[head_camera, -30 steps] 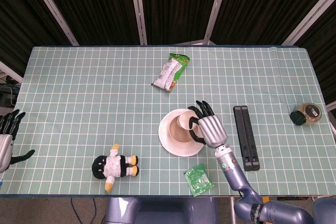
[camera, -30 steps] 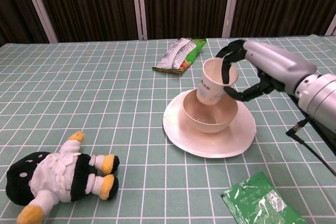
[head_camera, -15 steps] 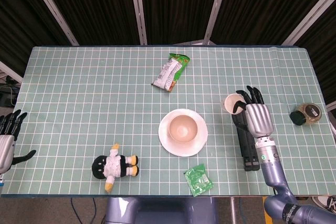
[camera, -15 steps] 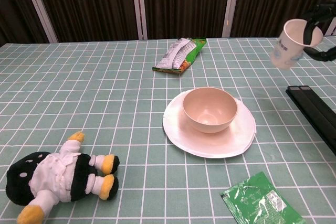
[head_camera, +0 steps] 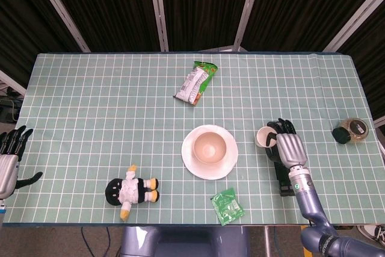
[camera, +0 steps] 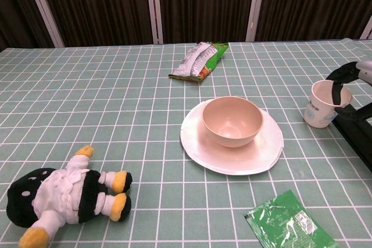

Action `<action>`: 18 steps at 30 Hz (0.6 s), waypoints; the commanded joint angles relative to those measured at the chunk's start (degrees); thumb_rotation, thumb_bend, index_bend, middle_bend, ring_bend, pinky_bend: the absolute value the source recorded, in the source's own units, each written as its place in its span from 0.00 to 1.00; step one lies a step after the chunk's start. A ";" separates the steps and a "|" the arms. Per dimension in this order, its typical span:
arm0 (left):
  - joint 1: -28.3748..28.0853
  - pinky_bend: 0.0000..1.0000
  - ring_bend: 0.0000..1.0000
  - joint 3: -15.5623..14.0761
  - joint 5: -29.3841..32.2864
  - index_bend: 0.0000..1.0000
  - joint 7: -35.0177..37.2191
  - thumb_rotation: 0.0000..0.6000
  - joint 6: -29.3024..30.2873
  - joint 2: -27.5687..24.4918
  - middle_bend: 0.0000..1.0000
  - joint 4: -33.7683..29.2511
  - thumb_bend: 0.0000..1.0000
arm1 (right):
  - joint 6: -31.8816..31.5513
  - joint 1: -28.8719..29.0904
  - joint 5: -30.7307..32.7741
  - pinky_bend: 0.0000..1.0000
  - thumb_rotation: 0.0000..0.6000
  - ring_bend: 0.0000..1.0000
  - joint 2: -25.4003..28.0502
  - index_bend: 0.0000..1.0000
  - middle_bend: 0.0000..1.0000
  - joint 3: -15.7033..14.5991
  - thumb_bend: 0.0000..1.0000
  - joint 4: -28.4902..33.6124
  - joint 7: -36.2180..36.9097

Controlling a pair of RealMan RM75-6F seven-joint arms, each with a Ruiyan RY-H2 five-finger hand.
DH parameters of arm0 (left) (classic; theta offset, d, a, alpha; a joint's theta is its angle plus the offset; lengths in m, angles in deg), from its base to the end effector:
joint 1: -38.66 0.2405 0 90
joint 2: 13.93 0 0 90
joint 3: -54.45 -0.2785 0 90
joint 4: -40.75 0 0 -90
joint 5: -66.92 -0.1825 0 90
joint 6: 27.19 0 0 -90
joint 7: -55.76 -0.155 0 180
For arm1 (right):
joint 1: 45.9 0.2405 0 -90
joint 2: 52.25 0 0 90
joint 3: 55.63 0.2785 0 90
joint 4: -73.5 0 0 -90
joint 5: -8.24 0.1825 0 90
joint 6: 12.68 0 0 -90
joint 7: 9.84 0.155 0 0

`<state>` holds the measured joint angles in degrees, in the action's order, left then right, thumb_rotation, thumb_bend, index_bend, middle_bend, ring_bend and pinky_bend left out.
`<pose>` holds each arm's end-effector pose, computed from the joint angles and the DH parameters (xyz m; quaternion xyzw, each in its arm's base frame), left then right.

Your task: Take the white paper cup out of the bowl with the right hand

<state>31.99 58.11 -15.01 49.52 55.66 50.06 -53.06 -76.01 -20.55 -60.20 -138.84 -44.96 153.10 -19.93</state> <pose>-0.3206 0.2035 0.1931 -0.6010 -0.3766 -0.3547 0.6092 -0.2757 -0.3196 0.0524 0.6306 -0.4484 0.3690 0.5150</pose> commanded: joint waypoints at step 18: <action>-0.07 0.00 0.00 -0.12 -0.28 0.00 -0.13 1.00 0.04 0.03 0.00 -0.01 0.00 | -0.46 -0.90 -0.48 0.00 1.00 0.00 3.72 0.14 0.00 -1.24 0.24 5.32 -0.17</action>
<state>31.91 57.99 -15.29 49.40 55.70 50.09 -53.06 -76.19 -21.23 -60.52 -135.49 -46.10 158.05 -20.20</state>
